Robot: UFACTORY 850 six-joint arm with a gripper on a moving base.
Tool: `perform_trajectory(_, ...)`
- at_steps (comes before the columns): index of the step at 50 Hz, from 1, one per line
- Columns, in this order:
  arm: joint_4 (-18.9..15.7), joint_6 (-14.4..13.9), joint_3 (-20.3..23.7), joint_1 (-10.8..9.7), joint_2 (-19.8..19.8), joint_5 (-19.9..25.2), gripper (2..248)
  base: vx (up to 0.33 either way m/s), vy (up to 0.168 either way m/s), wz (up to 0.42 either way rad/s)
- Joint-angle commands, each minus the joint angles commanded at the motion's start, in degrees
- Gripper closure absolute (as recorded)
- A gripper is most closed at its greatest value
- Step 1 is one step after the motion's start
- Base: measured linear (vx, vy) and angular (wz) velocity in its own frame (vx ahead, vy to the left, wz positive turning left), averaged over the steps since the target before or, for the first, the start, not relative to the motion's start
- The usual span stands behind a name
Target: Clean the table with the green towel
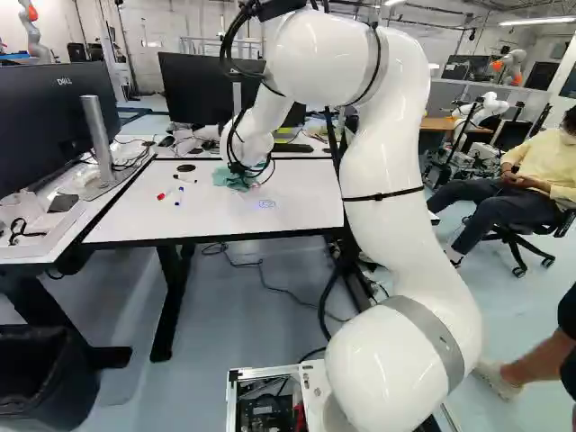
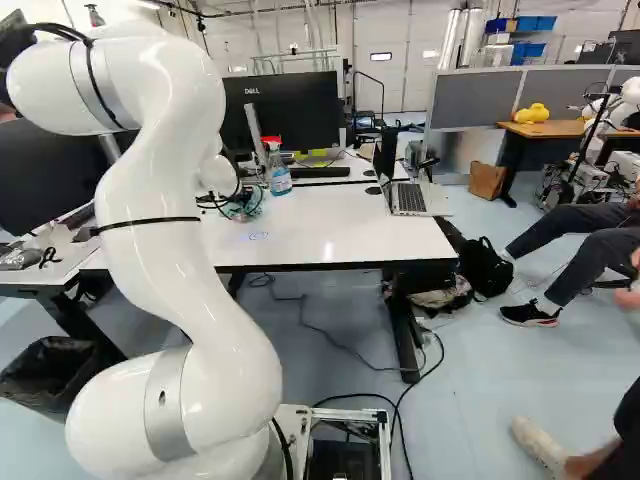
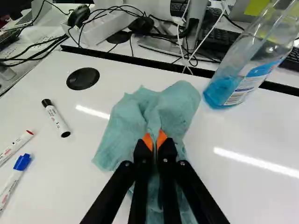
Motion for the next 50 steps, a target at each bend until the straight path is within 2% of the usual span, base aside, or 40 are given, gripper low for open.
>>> perform_trajectory(27, 0.0, 0.0, 0.8, 0.0, 3.6, -4.8, 220, 0.000, 0.000, 0.000)
perform_trajectory(50, 0.0, 0.0, 1.4, 0.0, 6.6, -10.6, 220, 0.000, 0.000, 0.000)
